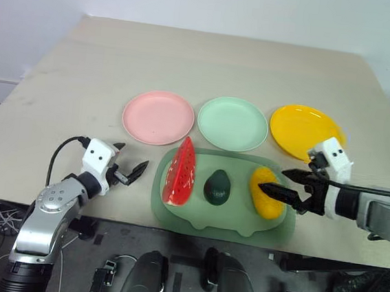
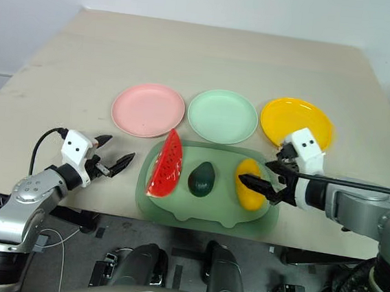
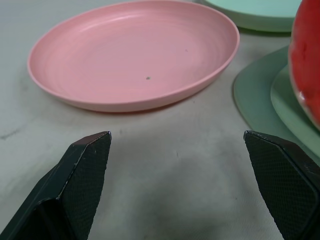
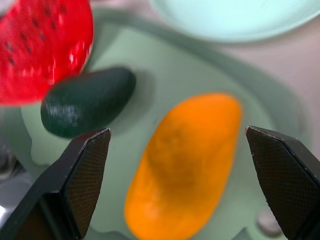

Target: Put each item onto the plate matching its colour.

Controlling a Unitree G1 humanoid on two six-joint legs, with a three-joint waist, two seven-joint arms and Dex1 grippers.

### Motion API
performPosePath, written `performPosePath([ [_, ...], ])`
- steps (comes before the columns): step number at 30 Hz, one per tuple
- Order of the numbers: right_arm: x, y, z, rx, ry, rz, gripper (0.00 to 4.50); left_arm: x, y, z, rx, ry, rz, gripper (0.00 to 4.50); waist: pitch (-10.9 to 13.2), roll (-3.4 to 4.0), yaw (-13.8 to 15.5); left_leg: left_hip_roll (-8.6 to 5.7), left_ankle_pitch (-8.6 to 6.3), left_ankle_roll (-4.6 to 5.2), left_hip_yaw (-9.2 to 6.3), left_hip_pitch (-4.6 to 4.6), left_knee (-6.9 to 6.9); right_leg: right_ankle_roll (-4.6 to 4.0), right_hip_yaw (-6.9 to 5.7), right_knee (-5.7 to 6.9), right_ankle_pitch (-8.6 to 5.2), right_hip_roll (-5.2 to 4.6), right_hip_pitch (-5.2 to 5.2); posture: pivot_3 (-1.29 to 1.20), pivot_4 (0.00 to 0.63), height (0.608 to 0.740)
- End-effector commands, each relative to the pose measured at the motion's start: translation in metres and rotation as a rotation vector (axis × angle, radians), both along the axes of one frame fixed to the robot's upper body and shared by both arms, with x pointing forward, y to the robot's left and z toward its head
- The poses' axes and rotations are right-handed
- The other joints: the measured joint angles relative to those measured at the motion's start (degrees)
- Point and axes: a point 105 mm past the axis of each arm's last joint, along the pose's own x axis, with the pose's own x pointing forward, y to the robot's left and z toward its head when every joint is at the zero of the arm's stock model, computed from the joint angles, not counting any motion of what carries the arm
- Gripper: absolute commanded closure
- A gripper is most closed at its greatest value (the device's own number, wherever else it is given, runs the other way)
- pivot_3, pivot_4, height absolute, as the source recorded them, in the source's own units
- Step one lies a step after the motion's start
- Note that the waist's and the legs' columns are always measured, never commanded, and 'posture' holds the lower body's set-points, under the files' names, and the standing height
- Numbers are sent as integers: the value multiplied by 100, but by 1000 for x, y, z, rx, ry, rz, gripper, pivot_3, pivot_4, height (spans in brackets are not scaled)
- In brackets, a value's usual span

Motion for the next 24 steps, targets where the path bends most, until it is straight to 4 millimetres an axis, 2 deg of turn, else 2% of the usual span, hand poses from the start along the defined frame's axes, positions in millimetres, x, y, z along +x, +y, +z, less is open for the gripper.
performPosePath([
  [1,2,6,-6,-35,0,-2,0,-3,-6,10,-3,-41,-8,46,0,0,-2,0,0,0,0,0,0,0,0,0,0,0,0,0,150,740],
  [8,11,7,-35,-130,47,-61,0,-4,-7,13,-18,-49,4,46,0,0,-1,0,0,0,0,-2,0,0,0,0,0,0,-3,0,150,740],
  [10,14,6,-35,-151,28,-69,0,-4,-6,14,-19,-53,8,46,0,0,-3,0,0,0,0,-3,0,0,0,1,0,0,-4,0,150,740],
  [13,21,3,-29,-147,-8,-82,528,-4,-5,15,-18,-54,13,0,0,0,-3,0,0,0,0,-3,0,0,0,0,0,1,-5,0,150,740],
  [15,24,1,-25,-152,-27,-80,1159,-4,-4,15,-18,-54,15,0,0,0,-2,0,0,0,0,-3,0,0,-1,0,0,0,-5,0,150,740],
  [16,25,0,-22,-154,-41,-77,1283,-4,-4,15,-17,-55,17,0,0,0,-3,0,0,0,0,-4,0,0,-1,0,0,0,-6,0,150,740],
  [21,57,-16,22,-125,-206,-117,1283,-3,-1,19,-19,-66,31,0,0,1,-25,-1,0,0,2,-4,0,0,0,1,0,1,-9,0,150,740],
  [24,91,-46,34,-197,-281,-236,1283,-3,-2,19,-23,-70,36,0,0,0,-45,-3,0,0,3,-4,-1,0,-1,0,-1,3,-9,0,150,740],
])
